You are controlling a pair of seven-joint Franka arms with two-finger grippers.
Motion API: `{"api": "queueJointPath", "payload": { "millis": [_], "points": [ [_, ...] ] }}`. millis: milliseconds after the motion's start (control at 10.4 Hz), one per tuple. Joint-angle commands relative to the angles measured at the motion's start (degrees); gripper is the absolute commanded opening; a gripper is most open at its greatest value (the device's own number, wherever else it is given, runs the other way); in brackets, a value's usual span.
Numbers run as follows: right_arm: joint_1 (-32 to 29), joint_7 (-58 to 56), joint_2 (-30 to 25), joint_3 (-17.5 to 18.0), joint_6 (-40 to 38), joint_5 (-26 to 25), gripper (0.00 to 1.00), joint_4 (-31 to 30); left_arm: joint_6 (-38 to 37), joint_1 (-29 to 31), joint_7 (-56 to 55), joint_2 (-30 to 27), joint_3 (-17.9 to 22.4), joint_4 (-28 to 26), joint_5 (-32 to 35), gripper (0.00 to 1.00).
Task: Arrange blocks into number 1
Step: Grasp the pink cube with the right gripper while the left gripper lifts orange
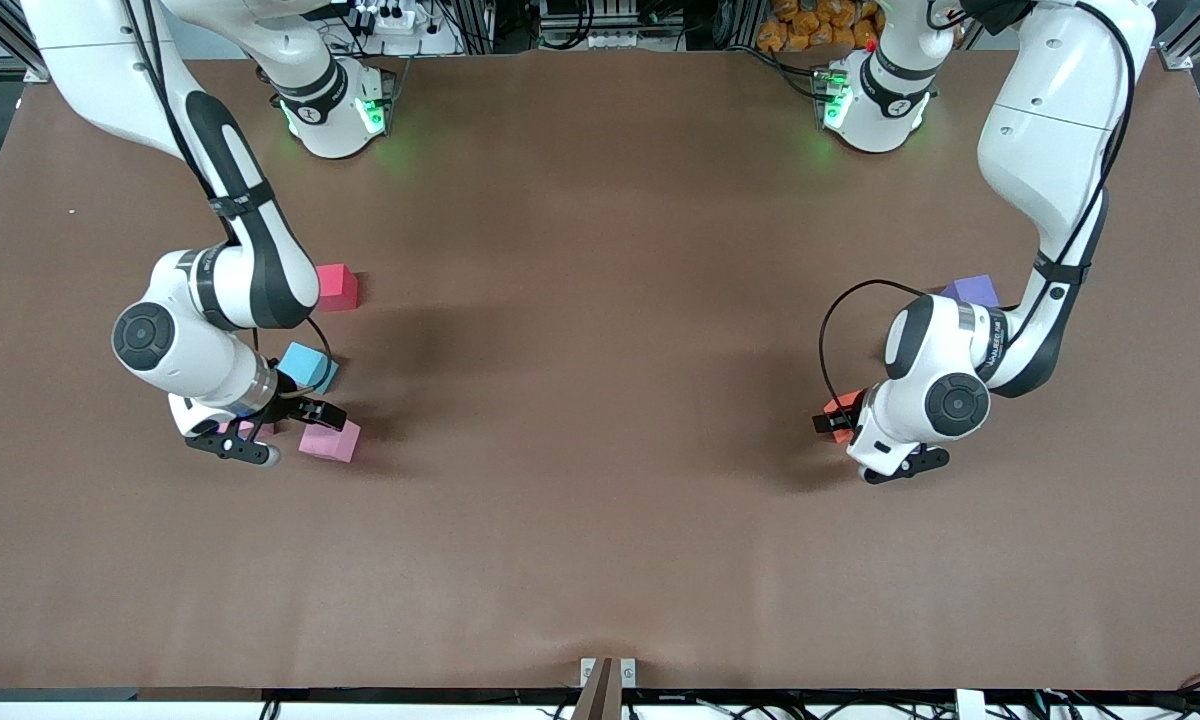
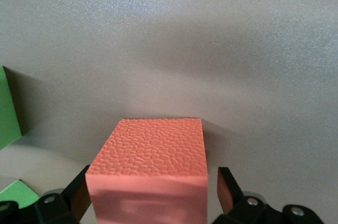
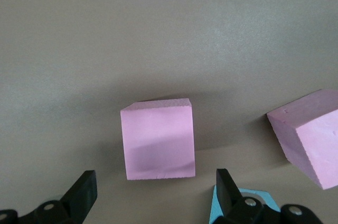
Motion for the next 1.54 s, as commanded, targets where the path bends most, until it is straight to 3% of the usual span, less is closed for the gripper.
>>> {"api": "queueJointPath", "payload": {
  "millis": [0, 1445],
  "points": [
    [0.88, 2.73, 1.37, -0.38, 1.28, 0.84, 1.00, 0.58, 0.55, -0.06, -1.68, 0.04, 0.00, -0.06, 1.72, 1.00],
    [2.29, 3.53, 7.26, -1.26, 5.24, 0.84, 1.00, 2.51, 0.55, 0.20, -1.34, -0.31, 0.09, 0.29, 1.72, 1.00]
  ]
}}
